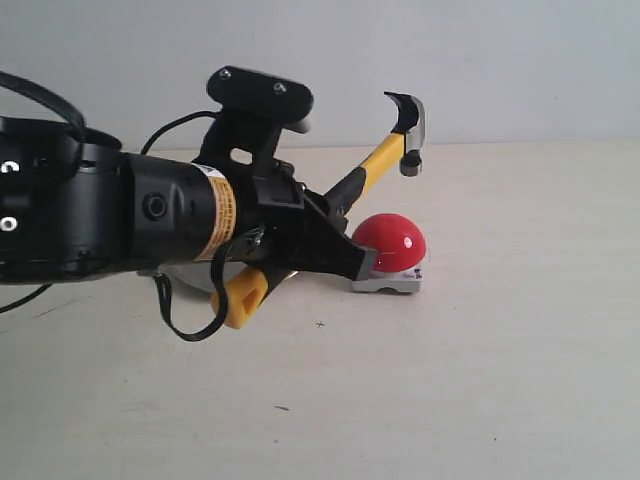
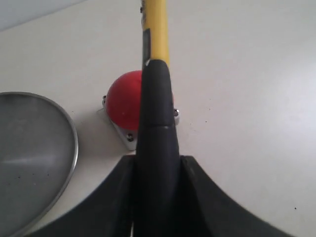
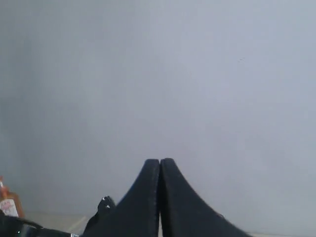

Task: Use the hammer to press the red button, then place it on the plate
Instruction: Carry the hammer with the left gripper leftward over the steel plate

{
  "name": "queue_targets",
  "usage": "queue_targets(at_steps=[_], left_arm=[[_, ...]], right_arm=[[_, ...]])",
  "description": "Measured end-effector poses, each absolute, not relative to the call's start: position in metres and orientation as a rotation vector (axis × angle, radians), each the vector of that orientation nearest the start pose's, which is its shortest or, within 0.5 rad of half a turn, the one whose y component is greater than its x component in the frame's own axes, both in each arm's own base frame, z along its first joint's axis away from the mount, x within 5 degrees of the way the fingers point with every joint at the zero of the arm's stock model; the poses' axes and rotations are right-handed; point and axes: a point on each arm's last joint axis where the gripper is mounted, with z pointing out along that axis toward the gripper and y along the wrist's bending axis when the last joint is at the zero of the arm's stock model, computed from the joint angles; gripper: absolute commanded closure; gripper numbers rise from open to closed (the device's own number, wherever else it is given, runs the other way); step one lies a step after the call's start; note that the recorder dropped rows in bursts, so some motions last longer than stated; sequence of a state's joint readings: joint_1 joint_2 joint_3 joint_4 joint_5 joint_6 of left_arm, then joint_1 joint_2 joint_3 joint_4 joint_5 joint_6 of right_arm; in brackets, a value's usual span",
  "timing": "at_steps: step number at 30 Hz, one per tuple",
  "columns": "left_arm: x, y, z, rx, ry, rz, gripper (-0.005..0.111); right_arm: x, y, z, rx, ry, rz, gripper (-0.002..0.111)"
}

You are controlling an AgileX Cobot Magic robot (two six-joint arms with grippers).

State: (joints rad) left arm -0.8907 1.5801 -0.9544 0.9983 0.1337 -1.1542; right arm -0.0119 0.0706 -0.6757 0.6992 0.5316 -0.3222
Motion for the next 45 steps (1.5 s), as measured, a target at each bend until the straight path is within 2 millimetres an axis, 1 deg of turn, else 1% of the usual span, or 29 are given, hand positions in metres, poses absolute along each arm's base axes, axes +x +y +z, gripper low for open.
queue_targets(at_steps=[1, 2, 3, 4, 5, 7, 11, 15, 22, 25, 30, 35, 43, 45], left_arm=[[0.22, -0.255, 0.245, 0.739, 2.086, -0.467, 0.107], [0.216, -0.25, 0.245, 0.747, 2.084, -0.462, 0.107], [0.212, -0.246, 0.244, 0.756, 2.088, -0.455, 0.107], [0.209, -0.243, 0.241, 0.763, 2.095, -0.451, 0.107], [0.209, -0.241, 0.238, 0.769, 2.101, -0.442, 0.107], [0.208, -0.24, 0.237, 0.786, 2.095, -0.438, 0.107], [0.205, -0.245, 0.239, 0.834, 2.05, -0.498, 0.107], [0.205, -0.247, 0.24, 0.847, 2.038, -0.513, 0.107], [0.205, -0.246, 0.24, 0.849, 2.038, -0.509, 0.107], [0.205, -0.246, 0.239, 0.851, 2.039, -0.507, 0.107], [0.204, -0.245, 0.237, 0.858, 2.044, -0.505, 0.107], [0.202, -0.241, 0.227, 0.867, 2.075, -0.486, 0.107], [0.219, -0.235, 0.207, 0.839, 2.139, -0.458, 0.107], [0.224, -0.231, 0.207, 0.82, 2.14, -0.47, 0.107]], right_arm=[[-0.006, 0.031, 0.369, -0.059, 1.323, 0.516, 0.108], [0.01, 0.03, 0.351, -0.032, 1.307, 0.534, 0.108], [0.022, 0.026, 0.335, 0.0, 1.294, 0.51, 0.108], [0.034, 0.021, 0.317, 0.04, 1.305, 0.46, 0.108], [0.042, 0.015, 0.302, 0.07, 1.313, 0.372, 0.108], [0.048, 0.011, 0.285, 0.071, 1.341, 0.28, 0.108], [0.051, 0.01, 0.276, 0.009, 1.358, 0.193, 0.108], [0.054, 0.01, 0.267, 0.001, 1.385, 0.181, 0.108], [0.061, 0.01, 0.225, 0.02, 1.509, 0.194, 0.108], [0.062, 0.011, 0.218, 0.066, 1.531, 0.246, 0.108], [0.062, 0.011, 0.216, 0.124, 1.533, 0.307, 0.108], [0.062, 0.011, 0.216, 0.133, 1.532, 0.321, 0.108], [0.062, 0.011, 0.216, 0.132, 1.532, 0.322, 0.108], [0.062, 0.011, 0.216, 0.132, 1.532, 0.322, 0.108]])
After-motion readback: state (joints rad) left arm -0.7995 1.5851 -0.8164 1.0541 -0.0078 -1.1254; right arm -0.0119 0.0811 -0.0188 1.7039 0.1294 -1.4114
